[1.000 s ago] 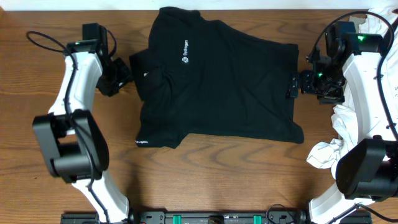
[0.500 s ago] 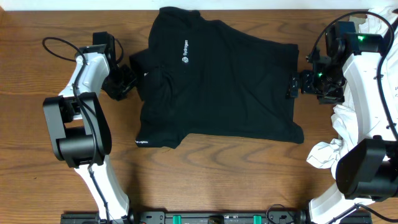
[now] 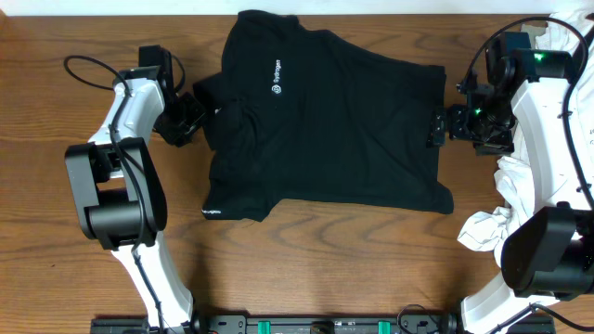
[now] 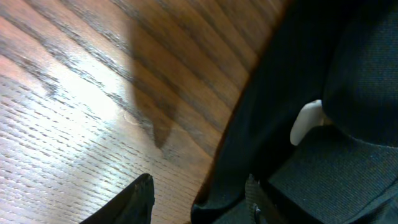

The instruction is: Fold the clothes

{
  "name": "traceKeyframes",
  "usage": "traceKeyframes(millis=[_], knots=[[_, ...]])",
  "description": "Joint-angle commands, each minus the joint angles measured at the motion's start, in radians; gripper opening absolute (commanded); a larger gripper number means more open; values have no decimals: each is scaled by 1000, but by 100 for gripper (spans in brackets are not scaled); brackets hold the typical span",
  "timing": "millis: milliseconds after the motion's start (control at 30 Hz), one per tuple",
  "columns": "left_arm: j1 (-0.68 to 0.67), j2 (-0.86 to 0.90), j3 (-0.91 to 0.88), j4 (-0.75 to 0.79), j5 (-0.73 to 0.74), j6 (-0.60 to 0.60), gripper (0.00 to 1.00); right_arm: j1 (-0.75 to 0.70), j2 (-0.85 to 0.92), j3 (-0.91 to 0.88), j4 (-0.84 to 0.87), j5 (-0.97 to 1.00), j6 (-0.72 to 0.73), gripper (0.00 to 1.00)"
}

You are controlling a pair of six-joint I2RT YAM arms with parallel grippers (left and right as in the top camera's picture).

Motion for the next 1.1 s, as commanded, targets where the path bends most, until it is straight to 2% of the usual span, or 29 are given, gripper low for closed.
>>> traceKeyframes(millis=[0,667,1067], knots=[[-8,12,-8,7,5,-5,50,3,-4,12,2,-5,-16,99],[-40,12,-34,43,-47,-5,50,3,-4,12,2,-5,-16,99],[-40,12,-102,130,-47,-35,50,3,-4,12,2,-5,-16,99]])
